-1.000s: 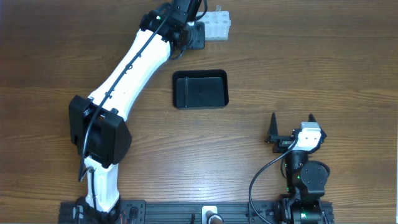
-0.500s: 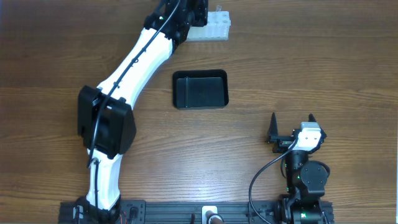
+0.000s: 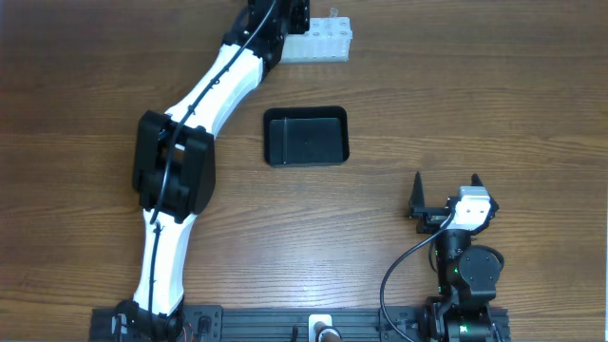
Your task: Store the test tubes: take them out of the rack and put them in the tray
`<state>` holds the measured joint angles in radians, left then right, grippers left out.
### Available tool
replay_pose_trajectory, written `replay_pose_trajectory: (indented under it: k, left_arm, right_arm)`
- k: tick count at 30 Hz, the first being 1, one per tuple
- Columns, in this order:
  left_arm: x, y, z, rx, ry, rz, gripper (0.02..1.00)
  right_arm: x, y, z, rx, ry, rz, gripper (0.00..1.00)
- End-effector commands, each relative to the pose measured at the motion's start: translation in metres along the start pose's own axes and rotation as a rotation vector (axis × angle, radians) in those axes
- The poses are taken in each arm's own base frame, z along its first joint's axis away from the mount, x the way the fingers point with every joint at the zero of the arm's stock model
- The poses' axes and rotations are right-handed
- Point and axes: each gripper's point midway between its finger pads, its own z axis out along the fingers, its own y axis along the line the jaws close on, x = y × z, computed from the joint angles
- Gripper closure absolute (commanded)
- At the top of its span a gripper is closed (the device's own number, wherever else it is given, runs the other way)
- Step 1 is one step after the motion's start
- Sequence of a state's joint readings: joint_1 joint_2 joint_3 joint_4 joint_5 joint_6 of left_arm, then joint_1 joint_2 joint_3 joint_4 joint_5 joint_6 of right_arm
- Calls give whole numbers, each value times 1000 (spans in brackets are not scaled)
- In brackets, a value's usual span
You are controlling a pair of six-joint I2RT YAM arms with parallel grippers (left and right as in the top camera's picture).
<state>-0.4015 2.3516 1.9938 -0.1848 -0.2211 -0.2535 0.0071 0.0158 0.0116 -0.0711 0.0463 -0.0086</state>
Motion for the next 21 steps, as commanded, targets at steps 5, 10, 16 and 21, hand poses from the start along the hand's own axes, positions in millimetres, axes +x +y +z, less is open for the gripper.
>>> replay_pose_trajectory:
  k: [5, 10, 16, 21]
  left_arm:
    - [16, -5, 21, 21, 20, 10, 358]
    - [14, -5, 22, 22, 10, 7, 555]
    - [11, -5, 22, 24, -2, 4, 785]
    - [11, -5, 22, 24, 1, 4, 941]
  right_arm:
    - [1, -1, 0, 1, -2, -7, 9]
    - [1, -1, 0, 1, -2, -7, 7]
    - [1, -1, 0, 1, -2, -7, 7]
    - [1, -1, 0, 1, -2, -7, 9]
